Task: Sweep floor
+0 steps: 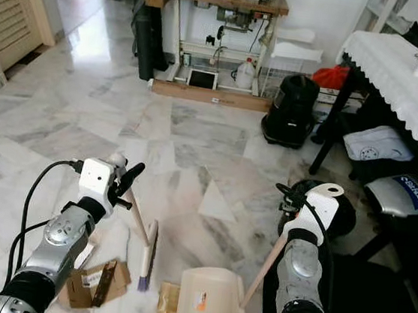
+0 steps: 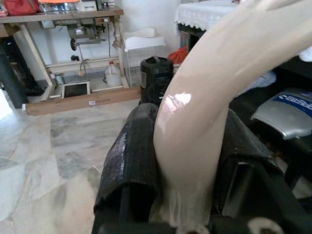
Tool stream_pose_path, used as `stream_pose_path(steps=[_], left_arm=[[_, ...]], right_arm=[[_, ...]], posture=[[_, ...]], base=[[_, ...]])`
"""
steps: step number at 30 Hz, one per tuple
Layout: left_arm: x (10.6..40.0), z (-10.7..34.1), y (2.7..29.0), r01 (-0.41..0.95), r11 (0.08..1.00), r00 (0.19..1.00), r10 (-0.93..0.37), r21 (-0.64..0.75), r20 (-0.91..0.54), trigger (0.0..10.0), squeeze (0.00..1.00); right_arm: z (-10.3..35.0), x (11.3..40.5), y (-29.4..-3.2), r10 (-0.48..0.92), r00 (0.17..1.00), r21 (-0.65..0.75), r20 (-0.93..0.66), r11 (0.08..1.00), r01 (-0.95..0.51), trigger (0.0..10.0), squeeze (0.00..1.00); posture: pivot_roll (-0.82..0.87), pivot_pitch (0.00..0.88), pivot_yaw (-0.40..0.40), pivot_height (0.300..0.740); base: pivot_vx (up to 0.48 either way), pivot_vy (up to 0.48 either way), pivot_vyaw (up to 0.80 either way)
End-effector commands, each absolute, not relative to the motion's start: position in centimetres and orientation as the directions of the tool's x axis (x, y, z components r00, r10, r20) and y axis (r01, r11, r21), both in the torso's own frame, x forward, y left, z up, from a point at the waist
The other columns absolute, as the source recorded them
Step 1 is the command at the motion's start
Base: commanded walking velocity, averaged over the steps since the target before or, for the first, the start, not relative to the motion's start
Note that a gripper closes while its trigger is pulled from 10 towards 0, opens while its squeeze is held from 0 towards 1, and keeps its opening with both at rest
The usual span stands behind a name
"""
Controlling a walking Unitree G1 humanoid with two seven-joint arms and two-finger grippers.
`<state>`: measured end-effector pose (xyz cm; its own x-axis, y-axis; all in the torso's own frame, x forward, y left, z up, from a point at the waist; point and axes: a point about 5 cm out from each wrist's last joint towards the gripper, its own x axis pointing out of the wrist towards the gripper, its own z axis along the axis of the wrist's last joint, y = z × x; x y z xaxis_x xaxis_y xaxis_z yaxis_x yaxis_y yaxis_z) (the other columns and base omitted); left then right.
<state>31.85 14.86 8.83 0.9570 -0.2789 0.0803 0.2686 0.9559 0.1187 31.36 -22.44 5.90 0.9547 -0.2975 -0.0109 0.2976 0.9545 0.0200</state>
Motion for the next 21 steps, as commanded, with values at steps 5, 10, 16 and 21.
stream_pose_path(steps=[5, 10, 16, 21], left_arm=[[32.15, 9.86, 14.69, 0.278, 0.952, 0.949, -0.293, 0.131, 0.117, 10.0, 0.0], [32.11, 9.87, 14.67, 0.283, 0.95, 0.947, -0.299, 0.135, 0.117, 10.0, 0.0], [32.05, 9.87, 14.71, 0.291, 0.947, 0.944, -0.308, 0.139, 0.116, 10.0, 0.0], [32.0, 9.92, 14.61, 0.305, 0.94, 0.939, -0.323, 0.15, 0.114, 10.0, 0.0]], right_arm=[[6.52, 31.83, -22.59, -0.308, 0.951, 0.034, 0.005, 0.951, 0.308, 10.0, 0.0], [6.4, 31.84, -22.54, -0.31, 0.951, 0.035, -0.004, 0.95, 0.31, 10.0, 0.0], [6.48, 31.95, -22.53, -0.314, 0.949, 0.037, -0.005, 0.949, 0.314, 10.0, 0.0], [6.35, 31.93, -22.59, -0.318, 0.948, 0.035, -0.014, 0.947, 0.319, 10.0, 0.0]], posture=[[0.0, 0.0, -0.035, 0.74], [0.0, 0.0, -0.03, 0.74], [0.01, 0.0, -0.026, 0.74], [0.01, 0.0, -0.022, 0.74]], base=[[0.257, 0.0, 0.0], [0.0, 0.0, 0.0], [0.0, 0.0, 0.0], [0.0, 0.0, 0.0]])
